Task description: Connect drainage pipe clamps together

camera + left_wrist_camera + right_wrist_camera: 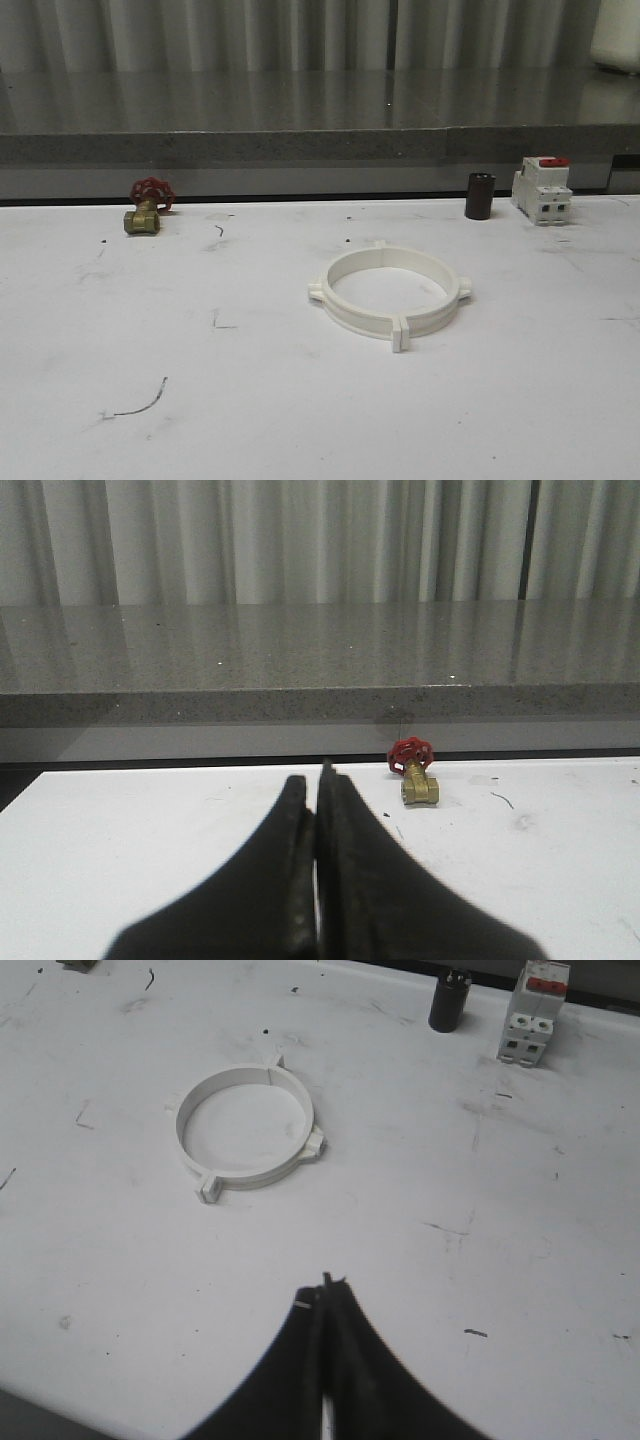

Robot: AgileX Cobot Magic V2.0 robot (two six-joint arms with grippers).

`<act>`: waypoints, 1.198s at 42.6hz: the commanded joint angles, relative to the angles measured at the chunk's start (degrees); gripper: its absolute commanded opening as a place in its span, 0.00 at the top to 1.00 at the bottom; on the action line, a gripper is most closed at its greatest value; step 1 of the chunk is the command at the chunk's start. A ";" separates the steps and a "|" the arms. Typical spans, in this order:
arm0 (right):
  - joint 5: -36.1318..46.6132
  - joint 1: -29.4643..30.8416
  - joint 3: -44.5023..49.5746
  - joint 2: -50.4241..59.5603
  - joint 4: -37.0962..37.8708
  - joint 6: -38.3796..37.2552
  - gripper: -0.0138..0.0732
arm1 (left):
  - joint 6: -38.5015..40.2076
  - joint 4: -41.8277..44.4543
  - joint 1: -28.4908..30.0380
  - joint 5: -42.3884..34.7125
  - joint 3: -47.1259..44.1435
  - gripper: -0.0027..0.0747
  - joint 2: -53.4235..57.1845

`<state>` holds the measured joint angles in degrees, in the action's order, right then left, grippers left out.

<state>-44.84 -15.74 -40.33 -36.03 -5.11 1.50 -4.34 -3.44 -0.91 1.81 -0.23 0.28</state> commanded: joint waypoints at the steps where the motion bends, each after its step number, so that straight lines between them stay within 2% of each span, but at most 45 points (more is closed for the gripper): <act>1: 3.24 0.11 -1.41 -0.07 -0.29 0.68 0.98 | 0.01 -0.64 0.06 -4.55 -1.25 0.99 0.66; 29: 3.47 0.11 -1.23 0.01 -0.21 0.68 0.98 | 0.01 -0.64 0.06 -4.55 -1.25 0.99 0.66; 32: 5.02 0.67 0.37 2.24 3.17 0.73 0.98 | 0.01 -0.64 0.06 -4.55 -1.25 0.99 0.66; 36: 12.10 3.71 5.67 7.57 5.11 0.73 0.98 | 0.01 -0.64 0.06 -4.55 -1.25 0.99 0.66; 42: 26.44 8.70 18.57 19.13 5.11 0.73 0.98 | 0.01 -0.64 0.06 -4.55 -1.25 0.99 0.66; 51: 43.28 10.19 35.69 32.27 5.11 0.73 0.98 | 0.01 -0.64 0.06 -4.55 -1.25 0.99 0.66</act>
<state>-12.07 -5.90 -7.15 -6.89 -0.48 1.50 -4.34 -3.44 -0.91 1.94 -0.23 0.28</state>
